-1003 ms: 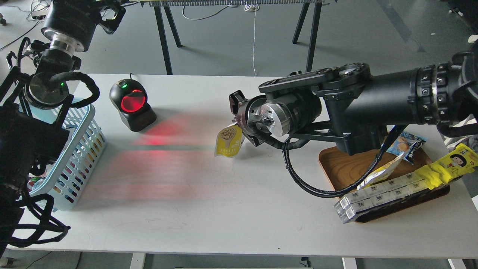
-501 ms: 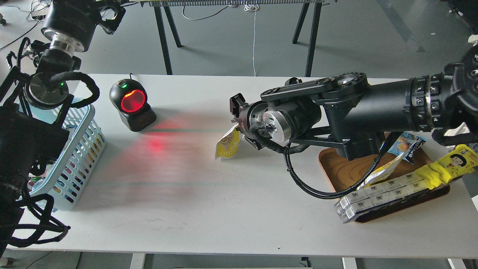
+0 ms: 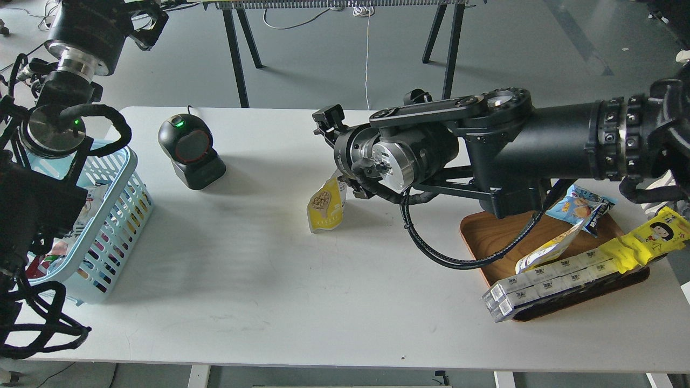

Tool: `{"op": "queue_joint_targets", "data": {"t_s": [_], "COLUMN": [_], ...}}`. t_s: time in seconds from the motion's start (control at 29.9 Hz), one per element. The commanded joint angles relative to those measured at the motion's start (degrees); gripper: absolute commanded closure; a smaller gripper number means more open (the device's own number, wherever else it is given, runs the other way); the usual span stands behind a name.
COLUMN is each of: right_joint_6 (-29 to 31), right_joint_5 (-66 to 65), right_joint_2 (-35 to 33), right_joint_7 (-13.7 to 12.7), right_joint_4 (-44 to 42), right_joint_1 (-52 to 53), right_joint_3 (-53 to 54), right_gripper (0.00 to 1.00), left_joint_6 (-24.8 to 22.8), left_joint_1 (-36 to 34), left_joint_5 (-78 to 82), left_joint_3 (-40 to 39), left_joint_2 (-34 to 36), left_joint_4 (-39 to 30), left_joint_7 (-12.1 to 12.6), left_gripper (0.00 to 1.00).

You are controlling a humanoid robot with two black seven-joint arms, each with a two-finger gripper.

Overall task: Scan snack and place in basket
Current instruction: 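Lower the pouch onto the table near the scanner and open right gripper, then withdraw the right gripper up and away from the pouch, then swing the left gripper from the basket toward the standing pouch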

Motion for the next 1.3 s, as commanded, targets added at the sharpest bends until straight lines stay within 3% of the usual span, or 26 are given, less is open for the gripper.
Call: {"op": "queue_joint_targets", "data": {"t_s": [0.0,0.13,0.27,0.37,0.47,0.64,0.9,1.2,1.27], "right_joint_6": [0.08,0.26,0.43,0.69,3.59,8.77,26.25,46.11,50.94], "right_joint_5": [-0.18,-0.79,-0.88,-0.88,-0.88,-0.97,-0.18,6.75,8.60], "right_joint_2": [0.00,-0.52,-10.61,-17.91,-26.69,-40.06,-56.15,-57.84,-56.79], "right_joint_7": [0.00,0.00,0.00,0.08,0.17,1.49,3.68,11.15,11.68], "right_joint_4": [0.46,1.07,1.95,3.18,4.50,4.59,3.89,-2.95,-5.68], "right_joint_1": [2.08,3.93,4.11,3.41,0.52,-8.35,-31.28,-48.43,-50.64], "right_joint_3": [2.56,6.07,10.64,13.89,18.72,28.82,47.81,51.69,51.69], "right_gripper": [0.01,0.01,0.01,0.01,0.01,0.01,0.01,0.01,0.01], "left_joint_6": [0.03,0.03,-0.84,-2.42,-3.31,-2.96,-3.40,-3.66,-4.36], "left_joint_1": [-0.08,-0.08,-0.34,-0.43,-1.30,-3.15,-2.10,-2.19,-2.10], "left_joint_5": [-0.02,-0.02,0.07,0.77,0.78,3.49,25.36,38.19,44.07], "left_joint_3": [0.00,0.26,0.97,4.03,8.60,12.92,15.29,18.72,18.72], "left_joint_2": [0.56,2.14,5.04,7.94,12.85,21.20,34.90,43.62,44.85], "left_joint_4": [0.09,0.09,-0.78,-3.15,-6.22,-14.48,-32.40,-42.95,-46.47], "left_joint_7": [0.24,0.51,1.12,3.05,4.20,4.11,4.20,5.08,5.08], "left_gripper": [0.00,0.00,0.00,0.00,0.00,0.00,0.00,0.00,0.00]}}
